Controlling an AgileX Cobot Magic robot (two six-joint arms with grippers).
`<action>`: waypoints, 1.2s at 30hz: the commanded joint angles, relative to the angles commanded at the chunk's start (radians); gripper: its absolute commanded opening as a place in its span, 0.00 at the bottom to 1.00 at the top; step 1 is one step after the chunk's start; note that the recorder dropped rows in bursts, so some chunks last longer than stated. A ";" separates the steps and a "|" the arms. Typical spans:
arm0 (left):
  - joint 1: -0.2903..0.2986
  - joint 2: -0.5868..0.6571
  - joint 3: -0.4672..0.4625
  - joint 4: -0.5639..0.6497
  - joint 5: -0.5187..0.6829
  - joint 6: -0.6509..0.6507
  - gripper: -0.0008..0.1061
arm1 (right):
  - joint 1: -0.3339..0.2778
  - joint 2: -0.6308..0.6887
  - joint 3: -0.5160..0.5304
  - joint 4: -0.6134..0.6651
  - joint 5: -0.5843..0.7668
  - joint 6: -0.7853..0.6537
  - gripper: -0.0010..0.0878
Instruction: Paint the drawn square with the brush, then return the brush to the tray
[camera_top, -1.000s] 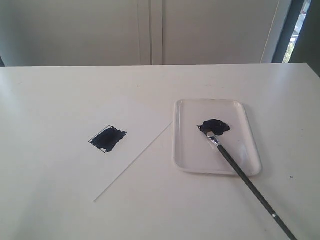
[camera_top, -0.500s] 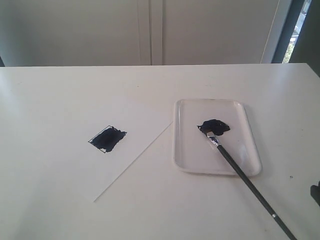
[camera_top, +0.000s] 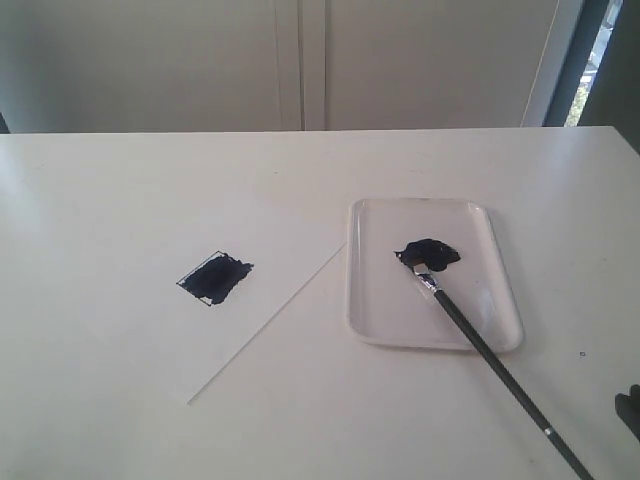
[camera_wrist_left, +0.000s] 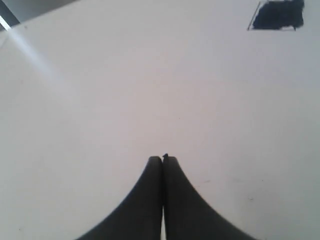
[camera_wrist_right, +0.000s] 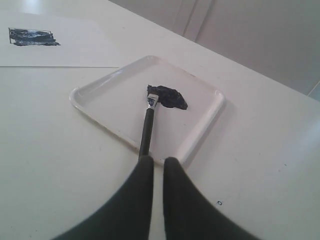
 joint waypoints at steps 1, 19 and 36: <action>0.000 0.000 0.000 -0.005 0.000 0.000 0.01 | 0.000 0.000 0.000 0.000 0.000 0.000 0.10; 0.000 0.000 0.000 -0.172 0.006 0.000 0.01 | 0.000 0.000 0.000 0.005 0.000 0.000 0.10; 0.000 0.000 0.000 -0.172 0.004 0.000 0.01 | 0.000 0.000 0.000 0.005 0.000 0.000 0.10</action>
